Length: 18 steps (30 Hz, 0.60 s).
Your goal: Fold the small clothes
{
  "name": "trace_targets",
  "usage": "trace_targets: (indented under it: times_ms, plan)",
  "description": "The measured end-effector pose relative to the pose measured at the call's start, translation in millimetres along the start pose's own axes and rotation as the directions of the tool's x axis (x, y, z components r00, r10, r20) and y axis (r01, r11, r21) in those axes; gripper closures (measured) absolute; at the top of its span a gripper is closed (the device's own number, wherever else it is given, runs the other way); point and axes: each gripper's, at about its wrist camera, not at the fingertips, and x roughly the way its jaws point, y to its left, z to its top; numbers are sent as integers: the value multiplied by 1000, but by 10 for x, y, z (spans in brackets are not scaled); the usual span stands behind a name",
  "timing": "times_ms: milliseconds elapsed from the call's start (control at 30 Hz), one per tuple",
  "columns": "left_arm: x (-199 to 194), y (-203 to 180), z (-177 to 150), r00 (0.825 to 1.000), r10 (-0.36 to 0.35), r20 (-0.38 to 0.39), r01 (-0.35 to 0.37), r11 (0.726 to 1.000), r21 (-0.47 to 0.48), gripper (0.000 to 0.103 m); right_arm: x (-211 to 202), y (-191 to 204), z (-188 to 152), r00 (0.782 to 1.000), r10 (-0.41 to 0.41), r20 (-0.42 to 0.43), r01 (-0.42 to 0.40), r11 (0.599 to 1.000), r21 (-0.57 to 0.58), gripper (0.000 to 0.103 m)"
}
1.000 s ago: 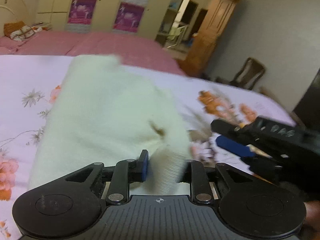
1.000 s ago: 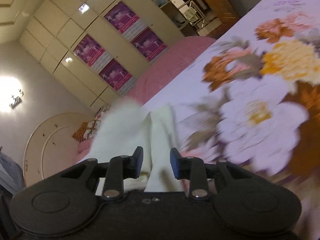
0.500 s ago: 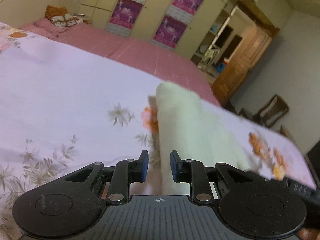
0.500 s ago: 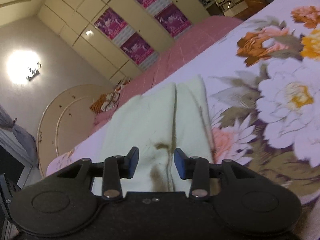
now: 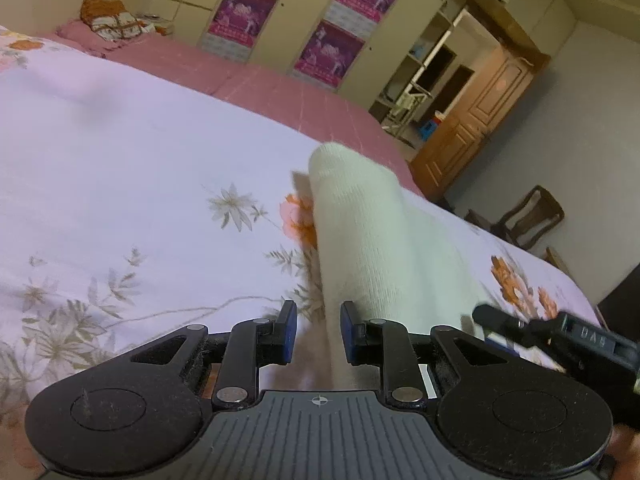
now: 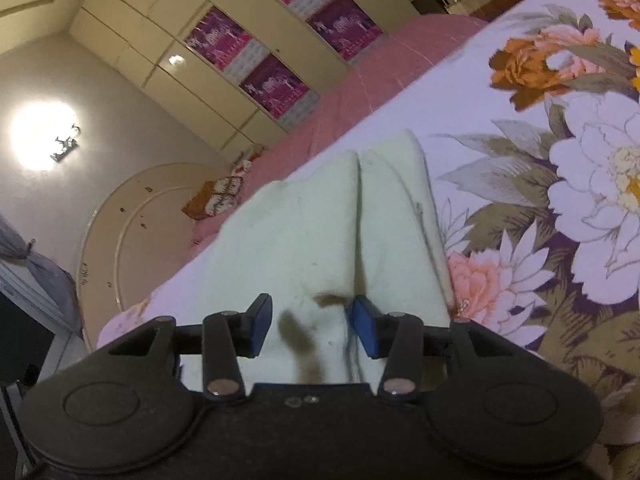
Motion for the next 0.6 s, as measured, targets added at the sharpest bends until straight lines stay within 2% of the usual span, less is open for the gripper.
trace_targets:
  times_ms: [133,200,233,333,433,533,600]
  plan:
    - [-31,9,-42,1000,7,0,-7,1000,-12,81,29,134,0,1000,7,2,-7,998,-65,58]
    - [-90,12,-48,999,-11,37,12,1000,-24,80,59,155,-11,999,-46,9,47,994,-98,59]
    - [-121,-9,-49,999,-14,50,15,1000,-22,81,64,132,-6,998,-59,11,60,994,-89,63]
    - [-105,-46,-48,999,-17,46,17,1000,-4,81,28,110,3,997,-66,35,68,995,-74,61]
    - [-3,-70,-79,1000,4,4,-4,1000,7,81,113,122,-9,999,-47,-1,47,997,-62,60]
    - [-8,-53,-91,1000,9,1,-9,1000,0,80,164,160,5,999,-9,-46,7,998,-59,55]
    - [-36,-54,-75,1000,16,9,-16,1000,-3,80,182,187,23,998,-43,-47,38,996,-85,67]
